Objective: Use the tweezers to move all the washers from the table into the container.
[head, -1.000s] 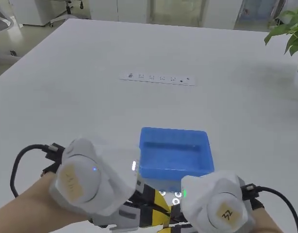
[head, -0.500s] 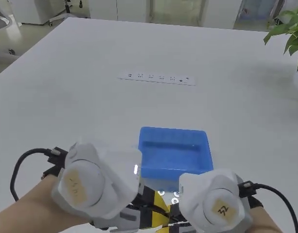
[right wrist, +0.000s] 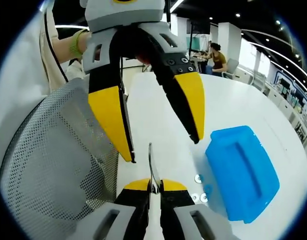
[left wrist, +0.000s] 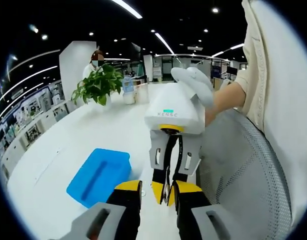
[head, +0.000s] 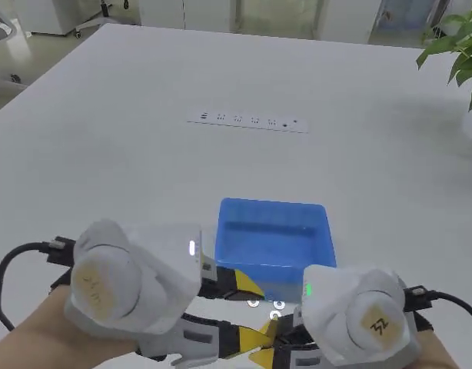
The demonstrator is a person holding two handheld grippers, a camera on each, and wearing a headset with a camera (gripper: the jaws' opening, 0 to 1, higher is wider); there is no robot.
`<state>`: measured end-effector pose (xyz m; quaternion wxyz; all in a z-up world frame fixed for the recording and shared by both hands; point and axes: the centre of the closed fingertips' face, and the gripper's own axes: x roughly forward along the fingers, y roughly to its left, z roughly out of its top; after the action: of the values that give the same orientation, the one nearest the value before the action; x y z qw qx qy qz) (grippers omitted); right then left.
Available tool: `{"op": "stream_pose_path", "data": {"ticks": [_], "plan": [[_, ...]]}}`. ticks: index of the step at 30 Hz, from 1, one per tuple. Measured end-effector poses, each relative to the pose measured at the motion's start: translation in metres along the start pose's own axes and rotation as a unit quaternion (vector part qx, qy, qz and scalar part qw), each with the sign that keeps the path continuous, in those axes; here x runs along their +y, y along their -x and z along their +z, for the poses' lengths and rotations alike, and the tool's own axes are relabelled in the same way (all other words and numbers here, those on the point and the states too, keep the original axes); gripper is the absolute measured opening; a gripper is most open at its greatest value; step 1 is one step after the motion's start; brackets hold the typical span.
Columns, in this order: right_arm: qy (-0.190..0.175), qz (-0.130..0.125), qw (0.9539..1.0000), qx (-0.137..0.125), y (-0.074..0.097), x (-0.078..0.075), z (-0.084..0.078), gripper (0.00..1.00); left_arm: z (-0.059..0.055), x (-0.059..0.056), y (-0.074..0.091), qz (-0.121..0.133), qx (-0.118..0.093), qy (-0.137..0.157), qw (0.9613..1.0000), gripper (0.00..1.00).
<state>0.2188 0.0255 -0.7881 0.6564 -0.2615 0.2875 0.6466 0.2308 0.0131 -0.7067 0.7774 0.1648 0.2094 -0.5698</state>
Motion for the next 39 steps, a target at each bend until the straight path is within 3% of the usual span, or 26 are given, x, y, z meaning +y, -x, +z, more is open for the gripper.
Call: {"op": "stream_pose_path", "data": {"ticks": [4, 8, 19, 26, 29, 36, 39], "plan": [[-0.022, -0.021, 0.9995, -0.012, 0.013, -0.009, -0.002, 0.03, 0.004, 0.004, 0.008, 0.020, -0.024, 0.026, 0.9992, 0.32], [-0.036, -0.043, 0.9983, -0.013, 0.025, -0.018, -0.012, 0.03, 0.007, 0.005, 0.015, 0.042, -0.055, 0.072, 0.9950, 0.40], [-0.084, -0.077, 0.9931, -0.028, 0.046, -0.033, -0.030, 0.03, -0.010, 0.005, 0.026, 0.088, -0.061, 0.119, 0.9871, 0.59], [-0.112, -0.077, 0.9883, -0.069, 0.045, -0.038, -0.022, 0.04, -0.018, 0.012, 0.040, 0.121, -0.069, 0.158, 0.9775, 0.70], [-0.137, -0.069, 0.9836, -0.095, 0.041, -0.041, -0.019, 0.04, -0.021, 0.017, 0.049, 0.139, -0.077, 0.173, 0.9720, 0.74], [-0.168, -0.057, 0.9785, -0.105, 0.035, -0.048, -0.027, 0.04, -0.029, 0.026, 0.066, 0.167, -0.086, 0.198, 0.9620, 0.75], [-0.165, -0.056, 0.9797, -0.099, 0.033, -0.048, -0.028, 0.04, -0.035, 0.028, 0.068, 0.176, -0.075, 0.198, 0.9614, 0.76]]}}
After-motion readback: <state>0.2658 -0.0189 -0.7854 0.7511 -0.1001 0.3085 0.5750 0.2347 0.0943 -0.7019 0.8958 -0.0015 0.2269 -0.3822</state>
